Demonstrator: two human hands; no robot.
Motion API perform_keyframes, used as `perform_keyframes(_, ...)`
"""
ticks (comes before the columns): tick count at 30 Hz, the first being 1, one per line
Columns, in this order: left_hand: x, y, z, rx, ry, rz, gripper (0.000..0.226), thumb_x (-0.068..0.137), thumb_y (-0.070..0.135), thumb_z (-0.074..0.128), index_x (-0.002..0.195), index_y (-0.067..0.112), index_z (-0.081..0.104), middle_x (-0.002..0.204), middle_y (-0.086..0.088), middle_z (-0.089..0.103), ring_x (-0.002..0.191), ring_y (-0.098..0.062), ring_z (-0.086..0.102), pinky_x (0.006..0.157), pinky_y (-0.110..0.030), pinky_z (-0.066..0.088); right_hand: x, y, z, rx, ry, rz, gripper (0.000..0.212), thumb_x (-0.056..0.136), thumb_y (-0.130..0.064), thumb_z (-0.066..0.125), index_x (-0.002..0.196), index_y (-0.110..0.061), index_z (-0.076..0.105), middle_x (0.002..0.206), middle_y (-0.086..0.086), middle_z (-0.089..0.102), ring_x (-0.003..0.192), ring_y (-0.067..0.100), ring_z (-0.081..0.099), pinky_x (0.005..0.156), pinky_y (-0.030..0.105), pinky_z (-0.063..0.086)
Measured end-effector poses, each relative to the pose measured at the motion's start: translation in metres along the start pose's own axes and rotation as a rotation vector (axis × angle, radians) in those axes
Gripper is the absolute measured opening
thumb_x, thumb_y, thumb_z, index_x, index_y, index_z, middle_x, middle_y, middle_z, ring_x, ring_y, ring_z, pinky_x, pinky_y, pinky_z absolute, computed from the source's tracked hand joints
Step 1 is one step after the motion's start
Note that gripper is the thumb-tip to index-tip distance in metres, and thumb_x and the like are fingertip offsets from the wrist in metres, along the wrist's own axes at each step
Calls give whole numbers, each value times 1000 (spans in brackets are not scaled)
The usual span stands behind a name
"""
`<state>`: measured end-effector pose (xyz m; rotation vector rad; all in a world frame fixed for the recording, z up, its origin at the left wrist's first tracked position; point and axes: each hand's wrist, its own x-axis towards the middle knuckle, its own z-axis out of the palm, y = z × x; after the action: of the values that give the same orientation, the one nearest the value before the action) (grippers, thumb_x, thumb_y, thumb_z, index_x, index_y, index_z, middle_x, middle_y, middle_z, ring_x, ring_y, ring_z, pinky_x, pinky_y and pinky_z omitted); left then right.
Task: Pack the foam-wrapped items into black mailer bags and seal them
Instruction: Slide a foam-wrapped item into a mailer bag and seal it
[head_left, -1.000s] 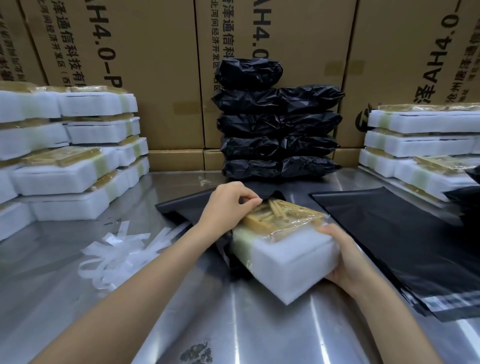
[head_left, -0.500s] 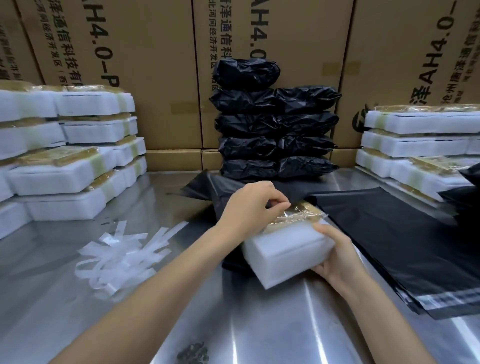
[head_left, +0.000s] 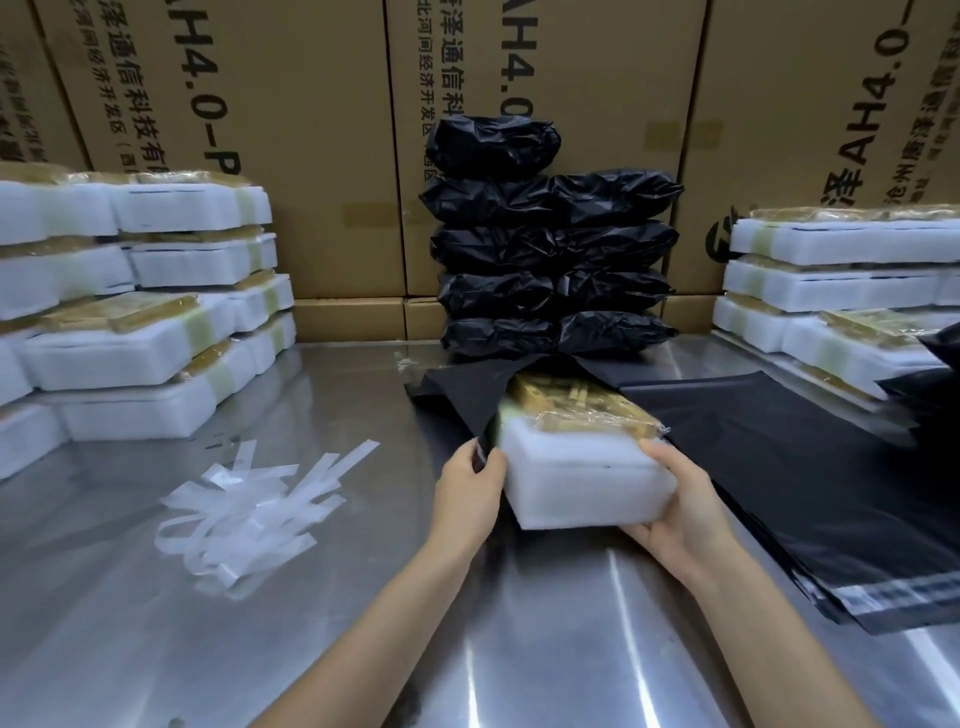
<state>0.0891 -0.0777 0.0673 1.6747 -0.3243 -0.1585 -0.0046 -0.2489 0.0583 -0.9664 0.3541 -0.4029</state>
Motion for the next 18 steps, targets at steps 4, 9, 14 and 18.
perform_keyframes(4, 1, -2, -7, 332, -31, 108, 16, 88, 1, 40, 81, -6, 52, 68, -13, 44, 57, -15, 47, 60, -28, 35, -1, 2, 3, 68, 76, -8, 37, 86, -29, 61, 120, -15, 62, 103, 6, 70, 85, 20, 69, 61, 31, 57)
perform_keyframes(9, -23, 2, -15, 554, -226, 246, 27, 93, 8, 36, 96, 12, 62, 89, -1, 69, 71, -6, 69, 70, -26, 52, -2, 3, 10, 88, 149, -63, 28, 86, -28, 63, 112, -20, 64, 103, 4, 71, 88, 17, 69, 64, 32, 54)
perform_keyframes(14, -17, 34, -28, 820, -135, 226, 50, 91, 18, 45, 140, 14, 35, 125, -8, 56, 111, -30, 56, 81, -34, 46, -2, 10, 16, 12, 122, -65, 26, 85, -31, 65, 110, -21, 66, 105, 3, 73, 98, 19, 68, 70, 33, 55)
perform_keyframes(18, -7, 60, -12, 925, -64, 462, 74, 89, 4, 43, 152, 18, 6, 154, -3, 19, 126, -27, 42, 92, -36, 43, -3, 15, 16, -36, 148, -55, 27, 85, -33, 66, 109, -22, 66, 108, 3, 72, 100, 18, 68, 72, 34, 55)
